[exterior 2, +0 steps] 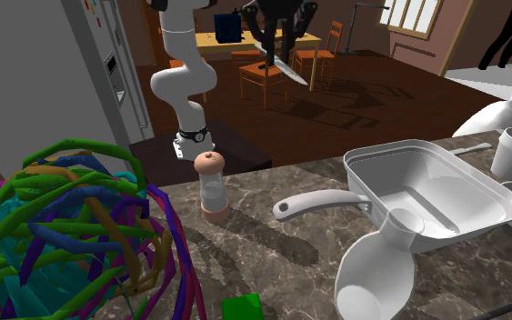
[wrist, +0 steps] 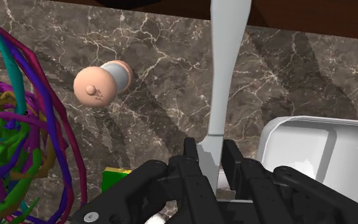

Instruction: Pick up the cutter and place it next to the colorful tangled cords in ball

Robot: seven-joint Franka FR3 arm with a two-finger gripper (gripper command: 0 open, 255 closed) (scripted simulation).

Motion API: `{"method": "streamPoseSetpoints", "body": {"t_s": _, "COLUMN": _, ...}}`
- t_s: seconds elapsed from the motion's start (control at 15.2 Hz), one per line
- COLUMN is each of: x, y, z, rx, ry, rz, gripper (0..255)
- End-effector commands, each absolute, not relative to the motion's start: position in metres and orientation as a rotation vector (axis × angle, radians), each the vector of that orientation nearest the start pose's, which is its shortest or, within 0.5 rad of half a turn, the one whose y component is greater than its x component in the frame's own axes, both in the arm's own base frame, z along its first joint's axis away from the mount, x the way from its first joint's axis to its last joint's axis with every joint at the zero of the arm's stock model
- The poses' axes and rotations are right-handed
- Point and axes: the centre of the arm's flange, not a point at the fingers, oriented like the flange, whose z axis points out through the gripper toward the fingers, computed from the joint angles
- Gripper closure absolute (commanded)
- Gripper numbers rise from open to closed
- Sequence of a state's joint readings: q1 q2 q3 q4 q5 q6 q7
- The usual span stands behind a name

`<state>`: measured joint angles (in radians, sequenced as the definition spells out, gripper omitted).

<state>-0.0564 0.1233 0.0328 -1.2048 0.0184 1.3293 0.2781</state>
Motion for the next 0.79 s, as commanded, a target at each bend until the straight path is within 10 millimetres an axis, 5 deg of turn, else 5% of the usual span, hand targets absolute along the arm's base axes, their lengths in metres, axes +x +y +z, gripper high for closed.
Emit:
{"method": "streamPoseSetpoints", "body": {"t_s": 0.0, "x": 0.547, "y": -0.037, "z": 0.704, "rx": -3.085, "ry": 0.461, "rz": 0.002, "gripper": 255}}
{"method": "streamPoseSetpoints", "body": {"t_s": 0.13, "x": 0.535, "y": -0.059, "z": 0.704, "rx": -3.085, "ry": 0.461, "rz": 0.002, "gripper": 255}}
{"method": "streamPoseSetpoints", "body": {"t_s": 0.73, "x": 0.535, "y": -0.059, "z": 0.657, "rx": -3.085, "ry": 0.461, "rz": 0.002, "gripper": 255}}
